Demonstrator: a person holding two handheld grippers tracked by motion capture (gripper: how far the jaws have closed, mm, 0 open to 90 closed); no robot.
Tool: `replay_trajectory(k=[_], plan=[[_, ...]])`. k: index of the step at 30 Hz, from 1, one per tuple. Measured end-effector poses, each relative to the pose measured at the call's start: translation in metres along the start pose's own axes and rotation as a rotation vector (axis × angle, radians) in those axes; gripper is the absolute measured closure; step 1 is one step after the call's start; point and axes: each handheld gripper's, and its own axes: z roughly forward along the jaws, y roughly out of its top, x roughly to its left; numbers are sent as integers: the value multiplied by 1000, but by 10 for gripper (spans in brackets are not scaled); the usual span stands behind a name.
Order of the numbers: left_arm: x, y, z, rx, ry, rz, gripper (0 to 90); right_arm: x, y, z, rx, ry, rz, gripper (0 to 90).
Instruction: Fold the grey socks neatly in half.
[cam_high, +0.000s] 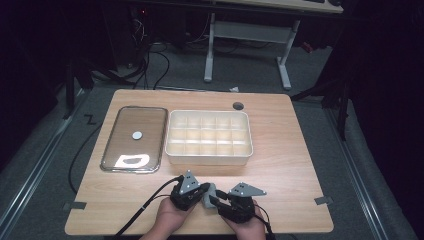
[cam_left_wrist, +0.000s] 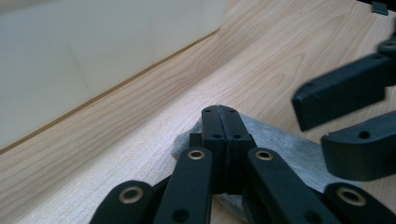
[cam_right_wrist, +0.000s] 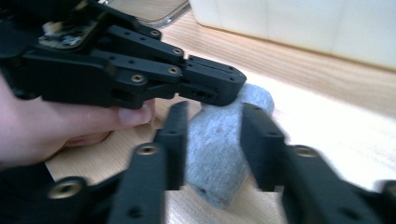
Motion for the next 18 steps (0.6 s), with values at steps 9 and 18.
replay_trajectory(k=[9,18], plan=[[1,0,-1,-6,2,-9,900,-6,-3,16,72,-28,67,413],[3,-3,-6,-40,-14,-43,839,-6,-5,23,110,-10,63,469]])
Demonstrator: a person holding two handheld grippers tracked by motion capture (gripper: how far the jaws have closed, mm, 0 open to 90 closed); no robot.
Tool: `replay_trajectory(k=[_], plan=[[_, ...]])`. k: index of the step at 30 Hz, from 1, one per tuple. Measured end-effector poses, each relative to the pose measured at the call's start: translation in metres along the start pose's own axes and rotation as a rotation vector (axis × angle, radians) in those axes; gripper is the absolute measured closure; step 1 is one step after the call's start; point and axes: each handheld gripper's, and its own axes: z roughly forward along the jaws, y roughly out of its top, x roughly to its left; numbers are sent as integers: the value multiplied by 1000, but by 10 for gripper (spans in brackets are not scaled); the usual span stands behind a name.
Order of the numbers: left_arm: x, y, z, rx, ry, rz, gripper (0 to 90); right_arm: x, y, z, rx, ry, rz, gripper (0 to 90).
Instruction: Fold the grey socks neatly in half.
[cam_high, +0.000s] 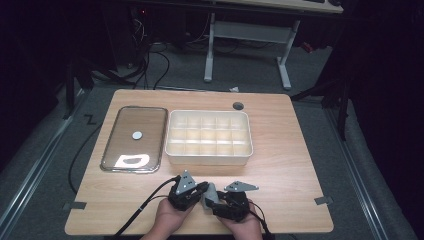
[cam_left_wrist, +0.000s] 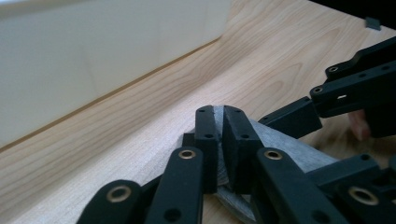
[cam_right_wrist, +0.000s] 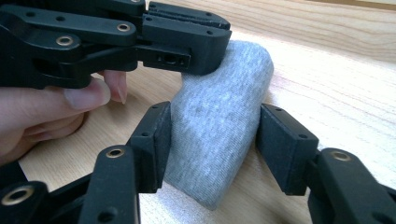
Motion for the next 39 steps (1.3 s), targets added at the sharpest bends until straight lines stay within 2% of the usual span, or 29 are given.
replay_trajectory(k=[3,5,7,9,12,14,17,20,24,32,39], plan=[[0,-1,-11,-26,-16,-6,776,1,1,1,5,4,-12,495],[3,-1,-24,-54,-3,4,745,2,1,1,12,9,-16,522],[9,-2,-43,-69,32,26,692,3,1,2,14,14,-29,536],[18,-7,-65,-67,85,40,646,4,1,3,18,12,-41,549],[32,-22,-91,-61,141,9,615,5,2,4,21,9,-45,556],[37,-32,-100,-54,161,-1,612,6,3,4,26,6,-48,560],[42,-39,-105,-27,195,13,612,6,3,4,29,10,-52,572],[45,-43,-110,-41,202,-12,611,6,4,5,33,12,-55,577],[44,-45,-109,-28,231,25,601,6,4,4,36,18,-60,581],[44,-46,-107,-24,230,31,589,5,5,5,43,28,-71,580],[45,-46,-108,-29,235,18,573,6,7,6,58,23,-93,576]])
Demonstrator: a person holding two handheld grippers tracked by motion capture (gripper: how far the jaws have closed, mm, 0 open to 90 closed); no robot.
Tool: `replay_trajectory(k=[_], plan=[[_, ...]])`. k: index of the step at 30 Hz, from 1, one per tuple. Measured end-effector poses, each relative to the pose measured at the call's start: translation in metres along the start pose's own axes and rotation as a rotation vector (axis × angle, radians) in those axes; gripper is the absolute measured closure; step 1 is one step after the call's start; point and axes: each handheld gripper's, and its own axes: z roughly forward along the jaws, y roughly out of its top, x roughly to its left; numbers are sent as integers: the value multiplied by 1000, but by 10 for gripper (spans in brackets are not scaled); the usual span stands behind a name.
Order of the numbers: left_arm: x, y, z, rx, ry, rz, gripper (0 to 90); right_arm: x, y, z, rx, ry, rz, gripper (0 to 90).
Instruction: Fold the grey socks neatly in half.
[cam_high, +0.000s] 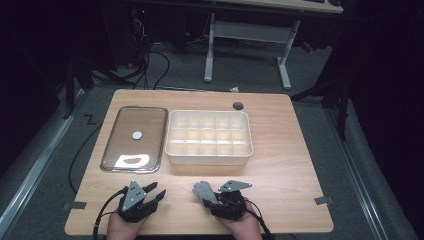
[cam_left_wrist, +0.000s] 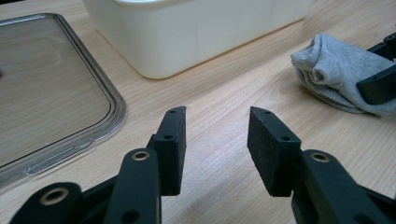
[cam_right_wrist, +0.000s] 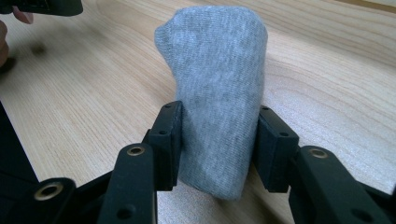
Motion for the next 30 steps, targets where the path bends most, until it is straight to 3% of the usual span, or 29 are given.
replay_trajectory(k=[5,12,20,25,30], plan=[[-1,-1,3,20,-16,9,574,2,1,1,6,-5,-29,589],[-2,-1,2,16,-6,12,578,4,2,2,23,-1,-57,636],[1,-1,2,23,-11,-21,532,8,3,2,31,-12,-80,688],[2,-1,1,11,-19,-30,533,9,1,0,14,-7,-93,706],[2,-1,3,8,-13,-13,503,12,1,-5,-17,-24,-116,713]])
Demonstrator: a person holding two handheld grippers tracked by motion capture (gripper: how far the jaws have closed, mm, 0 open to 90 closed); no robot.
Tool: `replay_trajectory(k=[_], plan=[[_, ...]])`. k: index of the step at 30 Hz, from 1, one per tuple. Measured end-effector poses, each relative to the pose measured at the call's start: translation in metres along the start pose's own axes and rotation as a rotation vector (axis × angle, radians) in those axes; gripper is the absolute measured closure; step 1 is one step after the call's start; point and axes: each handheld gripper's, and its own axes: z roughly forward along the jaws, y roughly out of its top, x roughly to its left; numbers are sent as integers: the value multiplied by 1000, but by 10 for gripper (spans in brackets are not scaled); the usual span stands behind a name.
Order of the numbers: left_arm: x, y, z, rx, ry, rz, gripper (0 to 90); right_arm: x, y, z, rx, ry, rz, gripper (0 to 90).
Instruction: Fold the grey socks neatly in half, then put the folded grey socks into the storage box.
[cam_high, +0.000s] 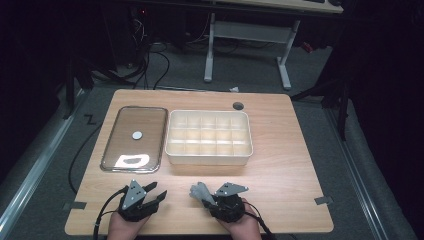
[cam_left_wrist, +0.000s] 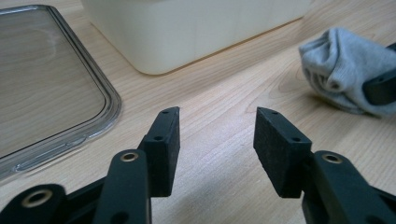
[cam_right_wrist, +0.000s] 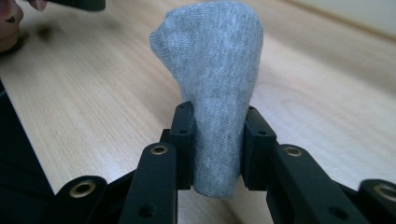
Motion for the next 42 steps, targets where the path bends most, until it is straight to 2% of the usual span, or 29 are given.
replay_trajectory(k=[2,5,9,15,17,26,31,36,42], plan=[[0,0,1,0,1,0,490,-1,0,-6,-26,-21,-18,712],[1,0,2,4,-1,7,477,-6,1,-13,-27,-61,-25,713],[1,1,4,12,-8,10,462,-20,2,-21,3,-107,-10,712],[1,4,1,6,-6,3,450,-32,7,-33,40,-171,-26,712],[2,5,-4,-12,-3,-7,448,-34,8,-35,52,-198,-34,712],[8,5,-6,-35,-28,-44,444,-46,6,-41,90,-214,0,711],[6,6,-5,-35,-42,-35,447,-50,8,-49,113,-220,-6,710],[5,7,-6,-37,-35,-17,444,-57,9,-57,131,-229,5,710],[4,7,-4,-35,-41,-19,438,-63,13,-69,139,-213,13,709]])
